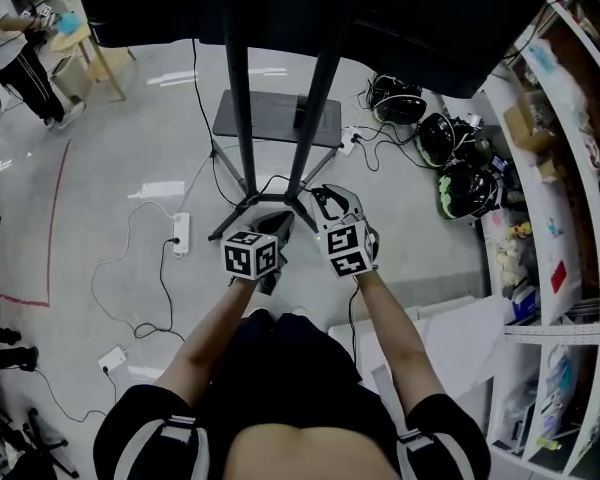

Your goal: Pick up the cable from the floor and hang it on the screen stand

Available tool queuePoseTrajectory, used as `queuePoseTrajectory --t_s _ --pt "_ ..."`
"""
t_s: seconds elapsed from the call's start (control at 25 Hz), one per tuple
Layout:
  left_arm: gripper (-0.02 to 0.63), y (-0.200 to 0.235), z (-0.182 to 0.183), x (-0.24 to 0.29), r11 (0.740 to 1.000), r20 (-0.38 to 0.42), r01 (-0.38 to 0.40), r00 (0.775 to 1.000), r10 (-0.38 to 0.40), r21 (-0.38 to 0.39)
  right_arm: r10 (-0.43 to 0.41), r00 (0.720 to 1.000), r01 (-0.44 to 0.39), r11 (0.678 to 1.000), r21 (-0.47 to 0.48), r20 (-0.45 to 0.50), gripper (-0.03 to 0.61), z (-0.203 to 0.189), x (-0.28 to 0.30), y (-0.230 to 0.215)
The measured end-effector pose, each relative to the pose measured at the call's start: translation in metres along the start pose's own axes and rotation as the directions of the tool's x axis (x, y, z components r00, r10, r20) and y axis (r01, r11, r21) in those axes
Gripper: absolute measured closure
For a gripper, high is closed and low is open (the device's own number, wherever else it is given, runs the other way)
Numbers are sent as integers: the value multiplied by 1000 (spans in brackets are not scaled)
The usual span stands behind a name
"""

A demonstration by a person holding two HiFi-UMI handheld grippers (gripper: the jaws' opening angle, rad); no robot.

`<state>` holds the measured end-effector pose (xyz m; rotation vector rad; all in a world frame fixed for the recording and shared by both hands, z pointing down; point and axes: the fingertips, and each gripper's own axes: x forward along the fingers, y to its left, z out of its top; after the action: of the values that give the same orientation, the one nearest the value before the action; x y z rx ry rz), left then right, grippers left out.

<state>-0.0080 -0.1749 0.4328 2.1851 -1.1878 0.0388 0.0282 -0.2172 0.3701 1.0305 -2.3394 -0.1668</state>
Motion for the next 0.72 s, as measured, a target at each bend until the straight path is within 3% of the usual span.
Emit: queuePoseTrajectory --t_s 0.28,0.72 --pt "609 -13 49 -8 998 52 50 997 -53 43 -49 995 56 995 -77 83 471 65 -23 -25" --pt "609 -40 126 -15 969 88 134 984 -155 206 -150 969 175 977 -118 194 471 139 -46 -66"
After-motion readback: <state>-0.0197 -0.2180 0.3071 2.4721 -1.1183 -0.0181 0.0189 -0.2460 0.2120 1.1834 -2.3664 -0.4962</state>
